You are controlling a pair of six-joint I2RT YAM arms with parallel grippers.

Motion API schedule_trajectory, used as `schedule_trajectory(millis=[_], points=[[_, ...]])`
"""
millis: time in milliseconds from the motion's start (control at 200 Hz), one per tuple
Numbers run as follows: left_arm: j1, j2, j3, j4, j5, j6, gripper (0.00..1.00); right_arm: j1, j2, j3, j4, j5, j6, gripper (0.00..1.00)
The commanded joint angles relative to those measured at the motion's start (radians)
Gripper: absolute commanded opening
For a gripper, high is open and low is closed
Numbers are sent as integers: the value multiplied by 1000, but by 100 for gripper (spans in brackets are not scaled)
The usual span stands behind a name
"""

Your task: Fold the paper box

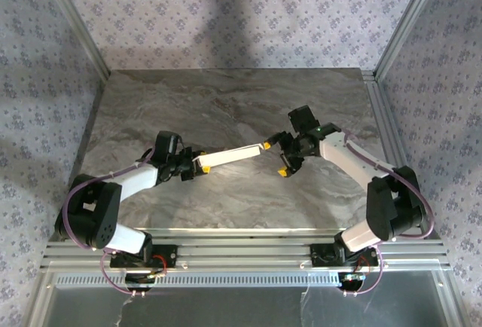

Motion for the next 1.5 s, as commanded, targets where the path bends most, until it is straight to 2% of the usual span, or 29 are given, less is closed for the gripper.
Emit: schedule_trajectory(millis=[0,100,185,300,345,390,485,560,625,670,795,994,1294,1494], points=[[9,21,24,-23,25,-448,30,-24,45,18,127,-97,265,85],[8,24,24,-22,28,-445,29,-64,82,51,141,-114,225,84],[8,24,25,-27,27,-443,28,-105,89,120,61,-52,4,83],[17,26,23,-34,35,-436,28,-140,54,177,98,8,-538,81],[27,26,23,-43,47,-424,27,-121,1,159,157,39,-757,81],[44,26,26,-67,66,-403,27,-100,-60,71,215,75,-947,81],[99,14,45,-156,115,-324,26,-73,-179,-59,374,-39,-1299,82],[151,1,76,-269,155,-231,25,-44,-252,-146,435,-116,-1604,84],[190,-8,102,-375,189,-145,25,3,-281,-188,428,-95,-1873,90],[211,-11,110,-422,207,-101,25,21,-263,-182,406,-54,-1987,92],[239,-17,101,-466,226,-44,24,-12,-124,-74,308,-143,-2116,92],[272,18,96,-465,265,18,23,28,77,72,290,-238,-2194,93],[327,140,183,-586,338,246,21,89,286,274,246,-303,-2227,94],[335,272,325,-740,386,474,15,117,380,398,157,-331,-2248,93]])
